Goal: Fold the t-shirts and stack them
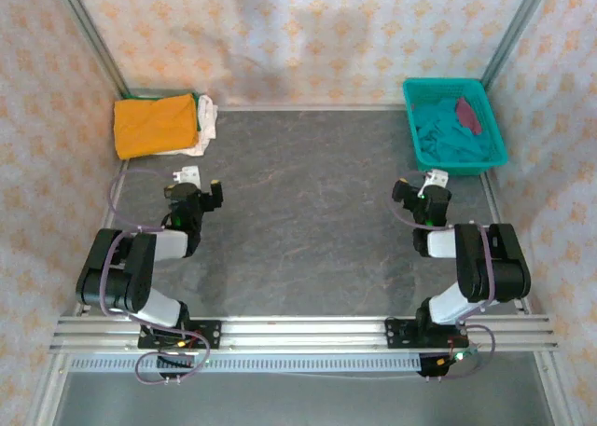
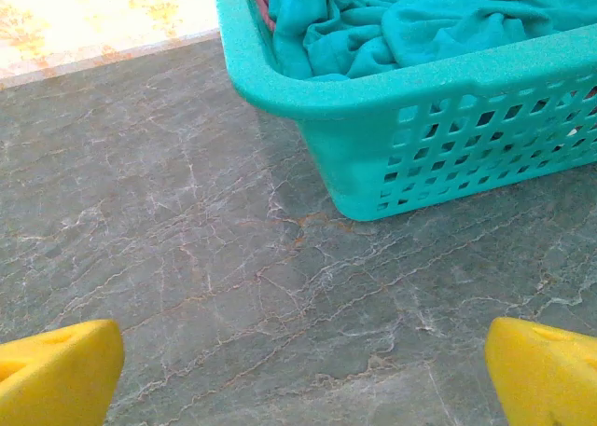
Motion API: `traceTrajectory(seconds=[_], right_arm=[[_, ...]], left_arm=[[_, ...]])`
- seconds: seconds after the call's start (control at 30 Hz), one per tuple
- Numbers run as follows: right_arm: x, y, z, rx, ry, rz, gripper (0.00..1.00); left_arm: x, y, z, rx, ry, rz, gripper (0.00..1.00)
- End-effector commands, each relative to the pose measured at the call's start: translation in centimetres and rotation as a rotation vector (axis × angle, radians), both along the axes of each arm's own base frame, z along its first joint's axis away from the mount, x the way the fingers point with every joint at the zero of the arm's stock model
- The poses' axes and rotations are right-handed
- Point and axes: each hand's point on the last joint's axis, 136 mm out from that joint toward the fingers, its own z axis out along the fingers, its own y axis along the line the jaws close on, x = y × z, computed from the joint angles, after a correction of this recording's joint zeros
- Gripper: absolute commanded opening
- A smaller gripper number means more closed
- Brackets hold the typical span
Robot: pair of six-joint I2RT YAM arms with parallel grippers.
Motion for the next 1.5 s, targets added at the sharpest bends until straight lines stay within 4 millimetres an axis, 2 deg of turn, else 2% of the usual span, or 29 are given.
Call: traceTrajectory(seconds=[0.0,0.63,0.7,0.77,0.83,0.9,0.97,1.07,1.17,1.3,1.4,1.47], right_arm=[[0.4,0.3,0.5,-0.01,-0.015,0.014,0.99],[0.4,0.3,0.6,-0.008,-0.016,0.016,1.0],[0.2,-0.1,2.6,-0.031,-0.046,-0.022,0.94],[-0.8,-0.3,5.9,-0.05,-0.051,-0.064,0.91],[-1.5,-0.1,10.0,0.016,-0.112,-0.076,0.89],[-1.1,0.2,13.4,0.047,-0.119,-0.068,0.87],[0.0,-1.3,15.5,0.052,-0.059,-0.171,0.87],[3.1,-4.3,16.5,0.156,0.085,-0.303,0.9],[6.2,-6.8,16.1,0.213,0.176,-0.355,0.95],[9.4,-10.7,14.4,0.235,0.264,-0.443,0.93],[11.6,-12.4,11.6,0.295,0.334,-0.452,0.91],[13.1,-12.8,9.3,0.307,0.395,-0.446,0.91]], left_arm=[[0.3,-0.2,0.3,0.009,0.002,-0.013,1.0],[0.3,-0.2,0.3,0.005,0.001,-0.016,1.0],[0.3,-0.2,1.6,0.018,-0.006,-0.01,1.0],[-0.3,-1.1,4.9,0.059,-0.009,-0.023,0.97],[-0.9,-3.4,10.7,0.037,-0.143,-0.1,1.0],[-0.8,-5.1,16.9,-0.008,-0.235,-0.146,1.0],[0.3,-7.1,20.6,0.005,-0.242,-0.188,1.0],[3.0,-12.9,23.7,0.057,-0.226,-0.325,1.0],[6.2,-19.9,23.5,0.09,-0.153,-0.47,1.0],[9.7,-29.4,20.9,0.07,-0.051,-0.666,1.0],[10.9,-34.8,17.5,0.032,0.029,-0.771,0.98],[11.1,-37.1,16.1,0.012,0.063,-0.805,0.98]])
